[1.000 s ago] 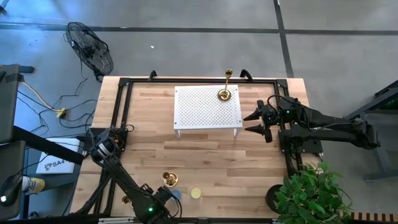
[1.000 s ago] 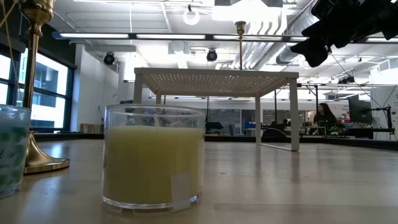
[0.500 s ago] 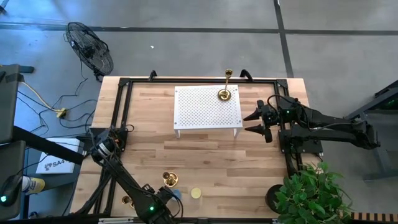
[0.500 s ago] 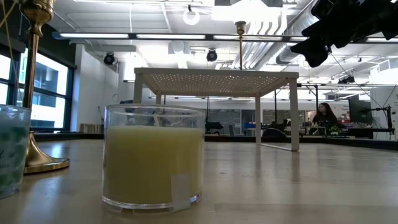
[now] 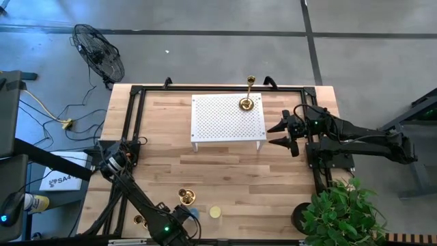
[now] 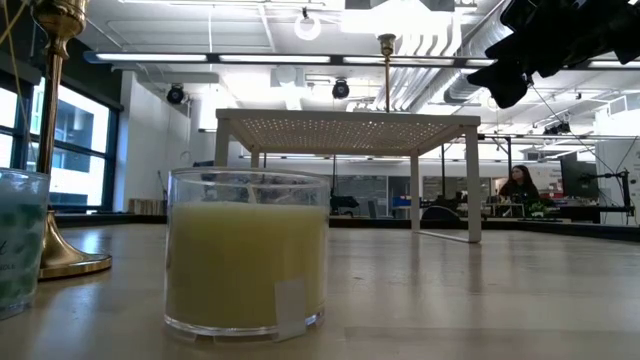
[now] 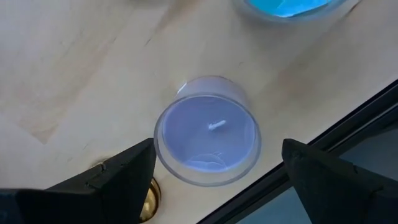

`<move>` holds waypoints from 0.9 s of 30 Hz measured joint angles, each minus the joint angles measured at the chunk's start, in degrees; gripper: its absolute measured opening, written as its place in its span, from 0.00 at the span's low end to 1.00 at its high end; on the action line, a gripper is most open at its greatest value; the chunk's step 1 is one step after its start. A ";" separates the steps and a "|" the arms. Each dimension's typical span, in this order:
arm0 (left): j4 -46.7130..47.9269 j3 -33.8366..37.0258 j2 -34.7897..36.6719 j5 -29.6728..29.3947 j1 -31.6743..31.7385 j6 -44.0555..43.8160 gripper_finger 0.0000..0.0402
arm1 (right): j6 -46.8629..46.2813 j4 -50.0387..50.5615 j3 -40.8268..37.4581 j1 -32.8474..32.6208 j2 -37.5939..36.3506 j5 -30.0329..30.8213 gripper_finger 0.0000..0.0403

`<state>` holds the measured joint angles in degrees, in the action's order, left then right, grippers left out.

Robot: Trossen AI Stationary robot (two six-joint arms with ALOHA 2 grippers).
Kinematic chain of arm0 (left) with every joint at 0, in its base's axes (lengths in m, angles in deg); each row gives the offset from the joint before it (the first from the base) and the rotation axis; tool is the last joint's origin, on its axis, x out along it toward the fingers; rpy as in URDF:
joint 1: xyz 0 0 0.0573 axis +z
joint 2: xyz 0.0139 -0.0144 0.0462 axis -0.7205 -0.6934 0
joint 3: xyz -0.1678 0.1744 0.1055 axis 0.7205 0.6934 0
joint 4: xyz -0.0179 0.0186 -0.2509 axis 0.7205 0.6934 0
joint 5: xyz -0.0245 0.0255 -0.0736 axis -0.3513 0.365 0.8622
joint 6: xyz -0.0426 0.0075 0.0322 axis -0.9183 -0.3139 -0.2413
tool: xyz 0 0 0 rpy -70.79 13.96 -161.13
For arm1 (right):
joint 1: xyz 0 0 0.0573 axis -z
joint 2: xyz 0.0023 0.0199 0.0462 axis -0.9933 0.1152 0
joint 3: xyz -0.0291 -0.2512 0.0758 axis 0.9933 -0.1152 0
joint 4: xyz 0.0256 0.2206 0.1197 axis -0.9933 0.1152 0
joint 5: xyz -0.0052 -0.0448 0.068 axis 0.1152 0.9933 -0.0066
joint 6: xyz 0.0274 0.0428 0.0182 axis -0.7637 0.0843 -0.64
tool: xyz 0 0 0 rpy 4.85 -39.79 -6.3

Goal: Pick & Place candle stick holders
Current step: Put the violet scented candle on the shelf

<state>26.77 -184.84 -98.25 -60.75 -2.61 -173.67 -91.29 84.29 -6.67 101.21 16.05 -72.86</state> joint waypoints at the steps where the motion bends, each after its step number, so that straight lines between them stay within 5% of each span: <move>1: -0.01 0.00 0.00 -0.33 0.00 0.00 0.85 | 0.01 0.00 0.00 -0.01 0.00 0.00 0.55; 8: -0.62 0.00 0.00 -0.21 0.00 -0.02 0.82 | 0.02 0.00 0.00 -0.01 0.00 -0.02 0.55; 21: -1.88 0.91 0.18 -0.02 0.00 -0.28 0.57 | 0.04 0.00 0.00 -0.01 0.00 -0.03 0.55; 27: -4.01 3.72 0.47 1.94 0.32 -2.14 0.52 | 0.04 0.00 0.00 -0.01 0.00 -0.04 0.55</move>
<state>22.76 -181.13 -97.79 -58.80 -2.29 -175.80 -91.25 84.29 -6.67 101.21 16.05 -72.90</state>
